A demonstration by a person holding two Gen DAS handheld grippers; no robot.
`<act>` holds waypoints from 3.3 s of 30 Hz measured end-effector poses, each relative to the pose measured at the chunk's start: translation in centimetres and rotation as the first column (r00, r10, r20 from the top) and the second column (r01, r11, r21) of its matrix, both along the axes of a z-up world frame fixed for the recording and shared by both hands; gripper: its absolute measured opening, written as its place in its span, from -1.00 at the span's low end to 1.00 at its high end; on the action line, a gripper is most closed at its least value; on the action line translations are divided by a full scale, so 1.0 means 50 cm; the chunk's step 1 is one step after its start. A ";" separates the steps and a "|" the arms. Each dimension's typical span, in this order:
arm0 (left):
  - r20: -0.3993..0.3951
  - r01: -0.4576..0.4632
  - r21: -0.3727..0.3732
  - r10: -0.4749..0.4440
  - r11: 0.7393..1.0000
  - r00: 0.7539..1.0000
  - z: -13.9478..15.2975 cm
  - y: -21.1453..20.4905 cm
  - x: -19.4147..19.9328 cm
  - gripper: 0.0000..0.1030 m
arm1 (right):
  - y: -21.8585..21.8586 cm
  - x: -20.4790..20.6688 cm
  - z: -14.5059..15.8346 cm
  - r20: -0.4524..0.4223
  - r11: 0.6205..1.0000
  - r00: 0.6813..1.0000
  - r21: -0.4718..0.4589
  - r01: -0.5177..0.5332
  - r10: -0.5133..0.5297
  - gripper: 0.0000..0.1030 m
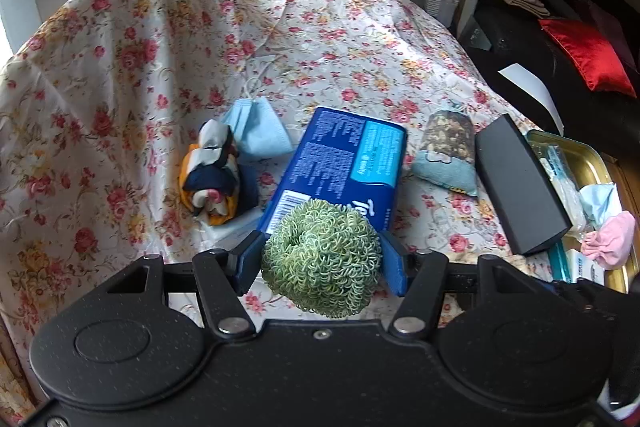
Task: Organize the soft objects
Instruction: 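Grasp the green fuzzy ball with the left tool while the right tool grasps the lace cloth, then carry the ball and lace cloth to the gold tray and release them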
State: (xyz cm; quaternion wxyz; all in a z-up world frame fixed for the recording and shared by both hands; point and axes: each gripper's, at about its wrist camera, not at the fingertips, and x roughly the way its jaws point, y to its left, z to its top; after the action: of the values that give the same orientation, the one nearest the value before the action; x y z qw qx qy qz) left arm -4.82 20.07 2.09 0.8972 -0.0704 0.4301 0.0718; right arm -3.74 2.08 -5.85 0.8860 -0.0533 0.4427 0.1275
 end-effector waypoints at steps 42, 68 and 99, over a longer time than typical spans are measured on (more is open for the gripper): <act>-0.072 0.468 -0.062 -0.471 0.882 0.879 -0.057 -0.535 0.177 0.11 | -0.515 0.289 0.111 0.205 0.947 0.930 0.165 0.275 -0.305 0.21; -0.129 0.519 -0.113 -0.531 0.847 0.838 -0.122 -0.628 0.169 0.12 | -0.528 0.306 0.101 0.137 0.982 0.975 0.099 0.160 -0.173 0.23; -0.121 0.496 -0.144 -0.513 0.856 0.850 -0.140 -0.631 0.170 0.71 | -0.531 0.320 0.095 0.123 0.986 0.980 0.070 0.151 -0.159 0.45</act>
State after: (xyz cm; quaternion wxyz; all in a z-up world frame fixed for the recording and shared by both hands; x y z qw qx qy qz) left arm 3.67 -11.49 -4.90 0.8432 0.0029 0.5049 -0.1845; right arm 12.28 -24.48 -1.12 0.9211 0.0001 0.3834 0.0677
